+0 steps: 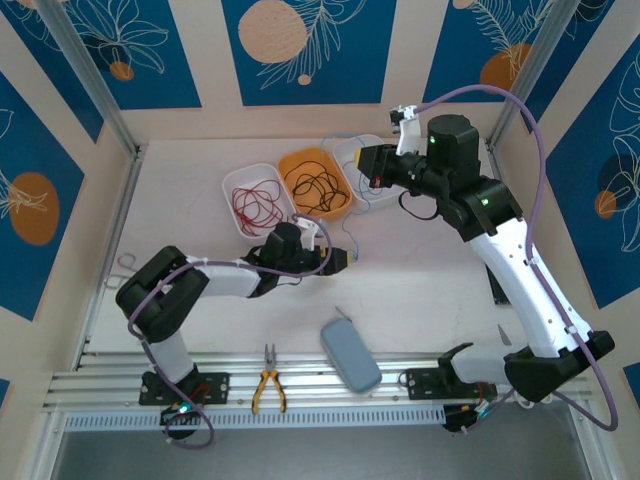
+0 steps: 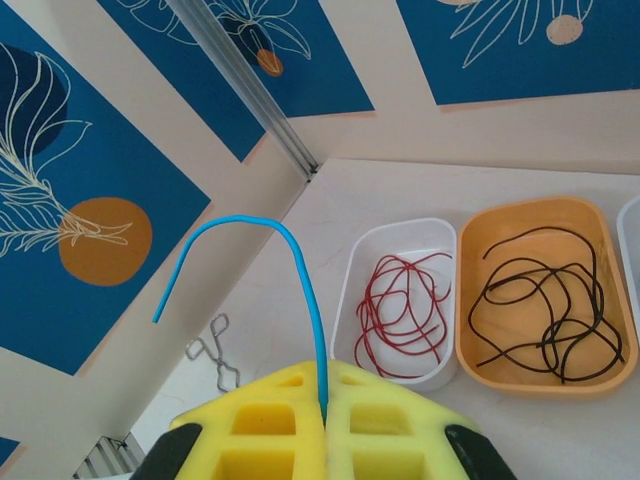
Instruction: Untangle the cables
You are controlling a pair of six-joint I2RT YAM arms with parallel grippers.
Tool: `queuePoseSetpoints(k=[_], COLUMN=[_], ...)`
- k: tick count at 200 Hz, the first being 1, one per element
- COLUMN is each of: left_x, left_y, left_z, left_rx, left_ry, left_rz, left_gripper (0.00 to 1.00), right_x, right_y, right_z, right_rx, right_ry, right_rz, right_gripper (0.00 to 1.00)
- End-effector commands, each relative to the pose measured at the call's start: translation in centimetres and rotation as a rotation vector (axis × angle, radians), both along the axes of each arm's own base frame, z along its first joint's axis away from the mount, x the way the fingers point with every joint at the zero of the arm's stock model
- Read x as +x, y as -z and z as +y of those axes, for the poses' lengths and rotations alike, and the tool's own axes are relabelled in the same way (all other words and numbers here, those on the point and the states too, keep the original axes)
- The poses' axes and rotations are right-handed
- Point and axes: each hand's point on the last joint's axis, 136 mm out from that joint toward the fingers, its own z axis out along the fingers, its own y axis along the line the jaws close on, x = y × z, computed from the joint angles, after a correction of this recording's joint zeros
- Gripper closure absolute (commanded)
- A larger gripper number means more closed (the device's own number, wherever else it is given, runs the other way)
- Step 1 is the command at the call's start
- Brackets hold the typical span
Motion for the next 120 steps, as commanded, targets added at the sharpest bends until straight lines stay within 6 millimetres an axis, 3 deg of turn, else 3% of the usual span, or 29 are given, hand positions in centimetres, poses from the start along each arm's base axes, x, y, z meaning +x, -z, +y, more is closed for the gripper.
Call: queuePoseSetpoints(k=[1,52,77,120], left_x=[0.8,1.0,1.2,2.5], left_y=[-0.8,-1.2,-0.4,2.0], left_z=[-0.6,-0.9,-1.1,0.0], left_rx=[-0.043,-0.054,-0.039,0.018], left_ry=[-0.008,-0.002,-0.009,-0.124], left_rz=[-0.012,-0.023,-0.011,0.037], left_gripper=[0.33,0.29,0.29,0.47], right_x=[-0.8,-1.1,-1.3,-2.7], right_y=[-2.1,-2.0,-2.6,-4.6], right_z=[0.6,1.3,1.6,1.5], right_rx=[0.04,0.05,0.062,0.082], right_ry=[-0.036,-0.058,-0.069,-0.09], right_rz=[-0.045,-0.04,-0.051,-0.09], right_gripper=[1.0,1.0,1.0,1.0])
